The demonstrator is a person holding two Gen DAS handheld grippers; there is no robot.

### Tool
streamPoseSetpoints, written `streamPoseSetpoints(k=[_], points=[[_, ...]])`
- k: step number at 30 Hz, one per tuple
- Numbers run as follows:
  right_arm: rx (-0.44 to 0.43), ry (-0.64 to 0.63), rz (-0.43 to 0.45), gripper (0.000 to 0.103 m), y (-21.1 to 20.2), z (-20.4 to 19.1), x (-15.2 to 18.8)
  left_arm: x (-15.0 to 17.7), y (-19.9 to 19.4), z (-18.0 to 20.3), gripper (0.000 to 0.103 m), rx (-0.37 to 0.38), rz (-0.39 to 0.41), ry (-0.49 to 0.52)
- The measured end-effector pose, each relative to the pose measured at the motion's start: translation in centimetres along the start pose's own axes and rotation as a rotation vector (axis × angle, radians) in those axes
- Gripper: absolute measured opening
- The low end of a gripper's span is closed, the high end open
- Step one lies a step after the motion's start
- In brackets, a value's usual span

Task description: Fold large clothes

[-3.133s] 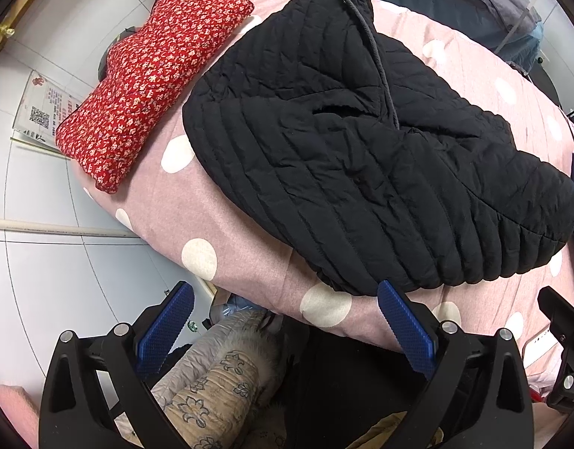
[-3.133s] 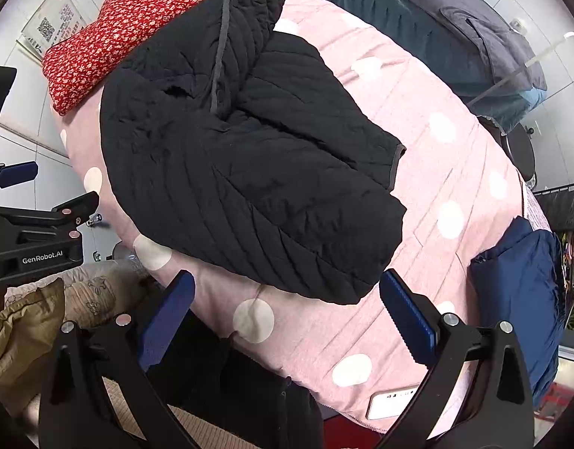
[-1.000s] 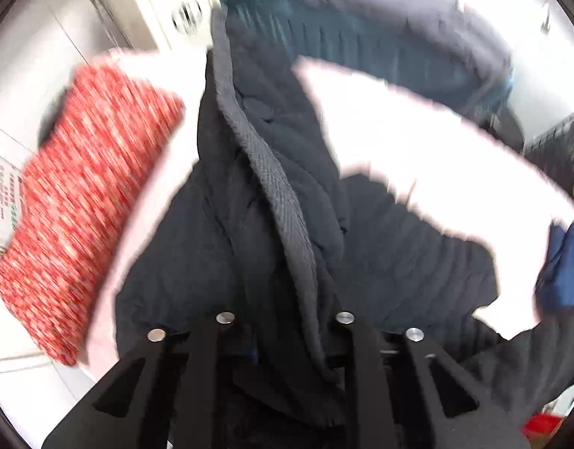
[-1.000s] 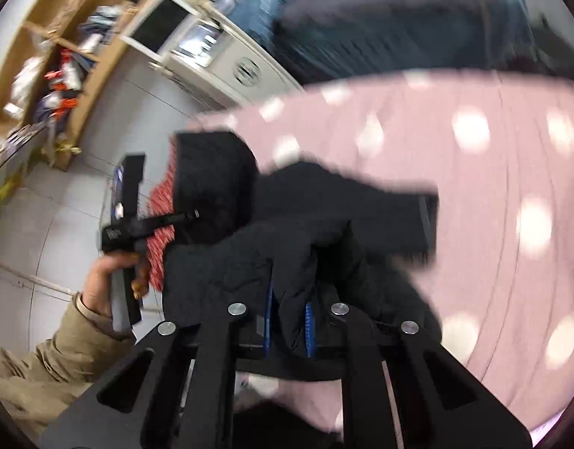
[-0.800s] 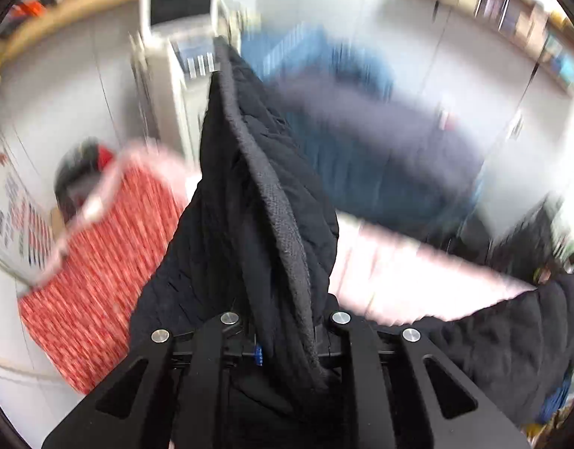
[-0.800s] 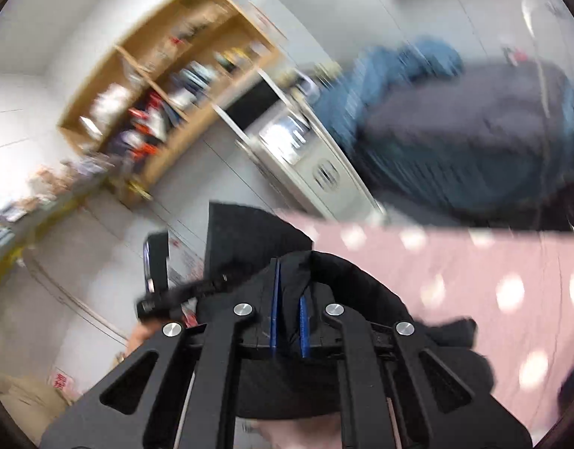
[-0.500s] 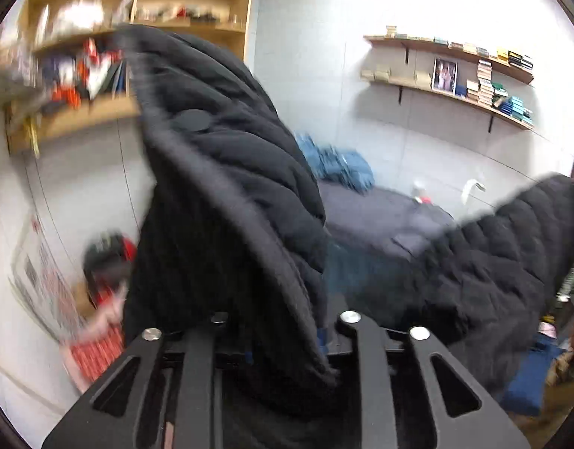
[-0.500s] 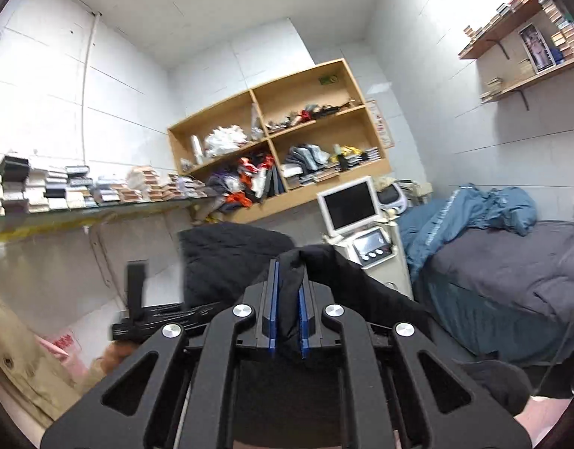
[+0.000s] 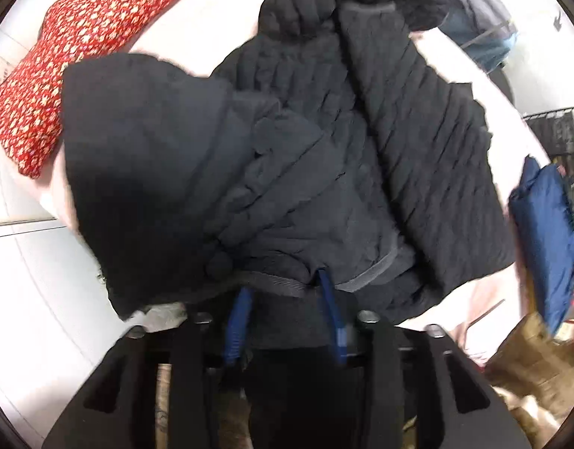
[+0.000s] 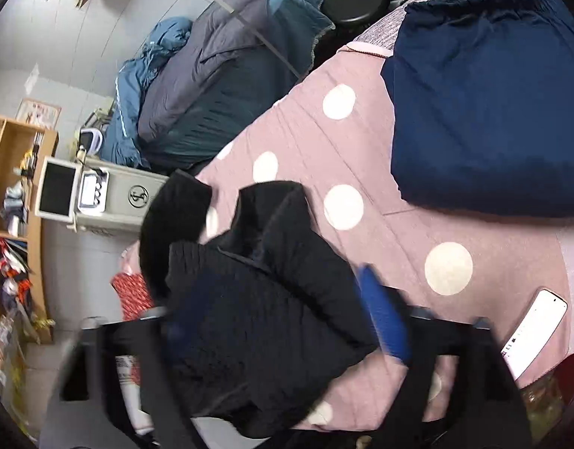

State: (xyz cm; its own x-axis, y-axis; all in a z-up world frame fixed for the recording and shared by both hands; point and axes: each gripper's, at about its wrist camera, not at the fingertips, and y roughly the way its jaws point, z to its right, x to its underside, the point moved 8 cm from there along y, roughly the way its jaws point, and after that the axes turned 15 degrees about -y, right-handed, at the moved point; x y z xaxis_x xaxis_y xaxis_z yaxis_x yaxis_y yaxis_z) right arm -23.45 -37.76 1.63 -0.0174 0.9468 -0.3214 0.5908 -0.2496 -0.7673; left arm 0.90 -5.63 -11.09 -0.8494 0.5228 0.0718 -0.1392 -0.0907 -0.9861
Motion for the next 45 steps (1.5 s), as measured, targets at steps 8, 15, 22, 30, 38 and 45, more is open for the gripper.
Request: streamPoseSetpoints(k=[8, 15, 22, 30, 38, 45], points=[[0.055, -0.324, -0.218, 0.09, 10.6, -7.2, 5.4, -4.5, -7.7, 2.3, 0.087, -0.054, 0.322, 0.172], [0.284, -0.539, -0.457, 0.088, 21.2, -6.5, 11.1, -6.7, -8.6, -0.2, 0.097, -0.136, 0.366, 0.144], [0.247, -0.669, -0.415, 0.022, 18.9, -8.7, 11.3, -13.3, -3.3, 0.4, 0.096, -0.219, 0.355, 0.211], [0.139, -0.501, -0.188, 0.01, 10.1, -9.8, 8.1, -21.4, 2.5, 11.2, 0.097, -0.308, 0.394, 0.503], [0.186, -0.187, 0.012, 0.009, 3.0, -3.7, 5.2, -27.5, 8.6, 14.2, 0.039, -0.422, 0.305, 0.471], [0.199, -0.095, 0.029, 0.009, 1.5, -1.9, 5.8, -29.5, 4.9, 13.1, 0.006, -0.251, 0.324, 0.296]])
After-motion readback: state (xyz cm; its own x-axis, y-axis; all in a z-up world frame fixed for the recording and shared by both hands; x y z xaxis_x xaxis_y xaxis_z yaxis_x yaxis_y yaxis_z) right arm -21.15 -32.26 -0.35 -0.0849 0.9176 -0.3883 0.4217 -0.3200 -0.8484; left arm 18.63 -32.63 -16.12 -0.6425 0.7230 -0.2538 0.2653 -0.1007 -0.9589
